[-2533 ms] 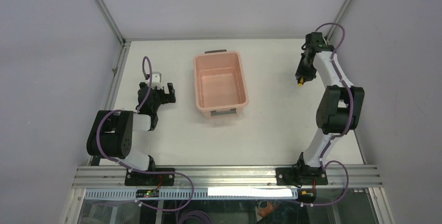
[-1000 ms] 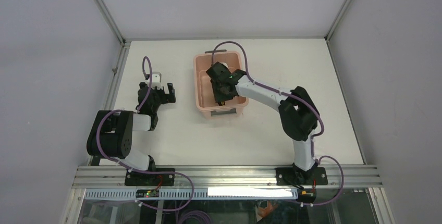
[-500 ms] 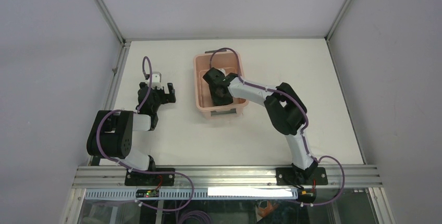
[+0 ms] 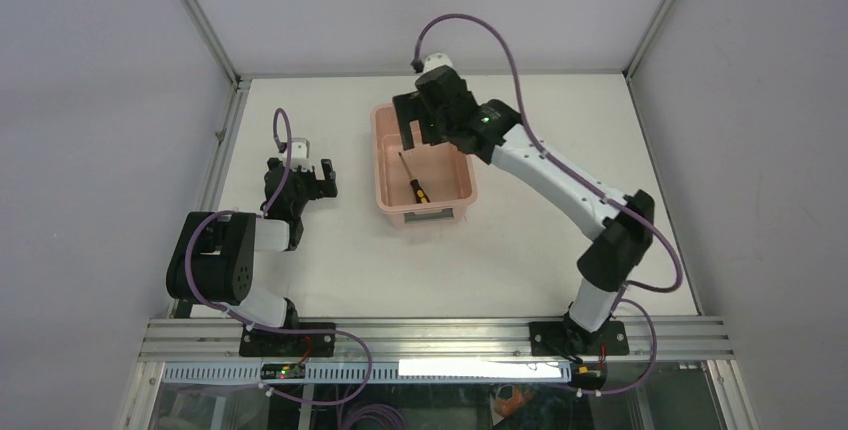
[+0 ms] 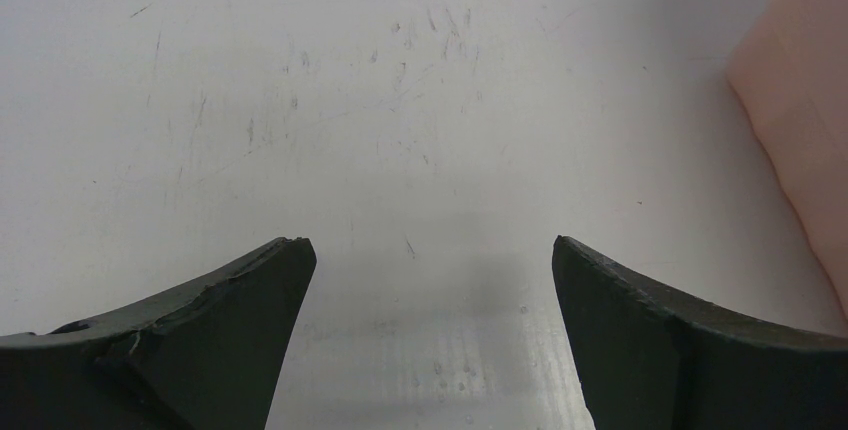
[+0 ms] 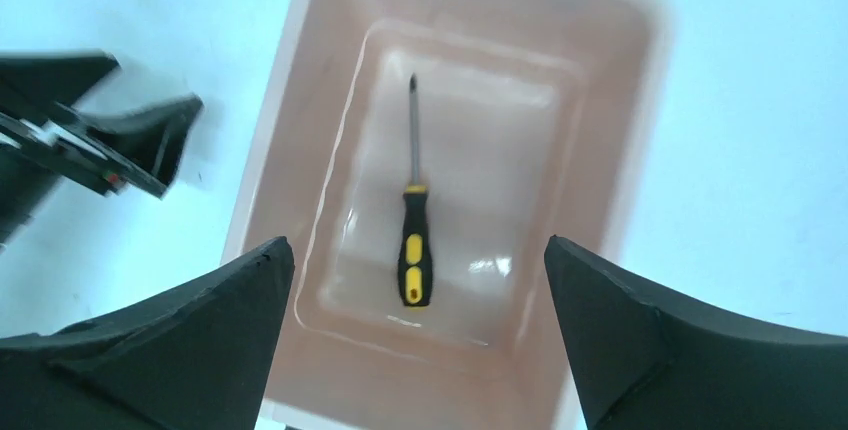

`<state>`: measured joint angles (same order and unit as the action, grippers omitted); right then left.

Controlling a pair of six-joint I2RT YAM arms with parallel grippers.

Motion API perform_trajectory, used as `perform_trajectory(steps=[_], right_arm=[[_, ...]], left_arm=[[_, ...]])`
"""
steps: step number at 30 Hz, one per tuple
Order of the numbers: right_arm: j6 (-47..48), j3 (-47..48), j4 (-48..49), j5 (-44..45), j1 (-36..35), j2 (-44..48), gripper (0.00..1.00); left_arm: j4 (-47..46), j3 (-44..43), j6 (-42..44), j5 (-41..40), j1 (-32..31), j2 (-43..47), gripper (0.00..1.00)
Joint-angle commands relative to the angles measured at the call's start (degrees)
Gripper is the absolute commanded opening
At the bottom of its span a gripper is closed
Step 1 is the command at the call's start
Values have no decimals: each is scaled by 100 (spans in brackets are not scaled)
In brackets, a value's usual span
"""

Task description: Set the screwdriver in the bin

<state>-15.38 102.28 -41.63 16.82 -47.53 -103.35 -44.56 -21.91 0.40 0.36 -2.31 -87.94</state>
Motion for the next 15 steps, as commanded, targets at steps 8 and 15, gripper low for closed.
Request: perform_trajectory(steps=[8,15], right_arm=[[1050,-118,-861,1003,2286,1567,99],[976,-634,-727,474,4314,2202,99]], left_arm=[[-150,-6,-93,38,-42,155,99],[-150,-6,-93,38,-45,155,99]])
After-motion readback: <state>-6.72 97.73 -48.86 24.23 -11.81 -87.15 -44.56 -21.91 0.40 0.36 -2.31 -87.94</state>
